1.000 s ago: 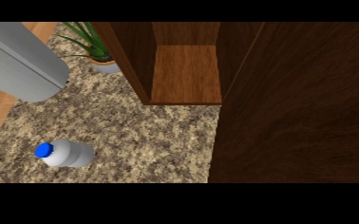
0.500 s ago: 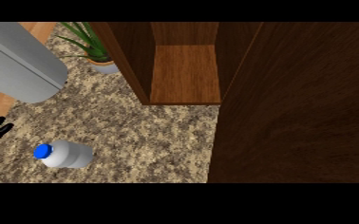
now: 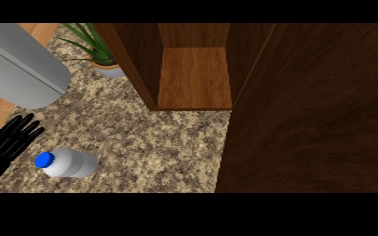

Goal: Pick up the bottled water, place it into the cabinet and close the cabinet

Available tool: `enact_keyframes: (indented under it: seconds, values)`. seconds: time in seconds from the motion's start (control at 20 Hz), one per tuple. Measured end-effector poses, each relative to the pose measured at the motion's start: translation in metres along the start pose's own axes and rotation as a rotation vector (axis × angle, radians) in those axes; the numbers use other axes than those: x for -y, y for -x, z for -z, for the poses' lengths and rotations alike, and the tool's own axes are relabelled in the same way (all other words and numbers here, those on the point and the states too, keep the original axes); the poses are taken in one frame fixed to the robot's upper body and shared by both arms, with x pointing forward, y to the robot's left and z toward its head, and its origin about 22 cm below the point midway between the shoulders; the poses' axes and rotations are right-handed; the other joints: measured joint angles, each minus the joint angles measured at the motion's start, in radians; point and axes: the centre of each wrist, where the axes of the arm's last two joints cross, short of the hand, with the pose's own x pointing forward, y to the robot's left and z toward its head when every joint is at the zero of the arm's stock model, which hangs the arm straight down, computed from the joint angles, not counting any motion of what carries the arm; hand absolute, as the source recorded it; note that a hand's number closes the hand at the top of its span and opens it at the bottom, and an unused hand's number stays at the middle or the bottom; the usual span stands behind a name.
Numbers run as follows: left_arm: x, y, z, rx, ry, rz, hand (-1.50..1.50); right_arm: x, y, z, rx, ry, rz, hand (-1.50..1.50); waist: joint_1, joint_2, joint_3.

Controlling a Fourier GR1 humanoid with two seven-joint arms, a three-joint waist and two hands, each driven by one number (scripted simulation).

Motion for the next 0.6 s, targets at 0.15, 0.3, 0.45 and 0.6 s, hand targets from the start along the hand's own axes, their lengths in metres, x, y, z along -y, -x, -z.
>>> enact_keyframes:
  seconds: [0.15, 0.3, 0.45, 0.6]
  values:
    - [0.000, 0.017, 0.001, -0.042, -0.017, -0.006, -1.50, -0.002, -0.004, 0.002, -0.005, -0.003, 0.004, -1.50, -0.001, 0.000, 0.000]
    - [-0.006, 0.033, 0.005, -0.079, -0.033, -0.007, -1.50, 0.000, -0.005, 0.005, -0.001, -0.001, -0.009, -1.50, -0.002, 0.001, -0.001]
    - [-0.005, 0.051, 0.006, -0.113, -0.047, -0.005, -1.50, -0.001, -0.004, 0.003, -0.007, -0.006, -0.012, -1.50, -0.004, 0.000, -0.001]
    - [-0.007, 0.064, 0.012, -0.130, -0.064, 0.003, -1.50, -0.002, -0.004, 0.005, -0.004, -0.010, -0.008, -1.50, -0.007, 0.001, -0.001]
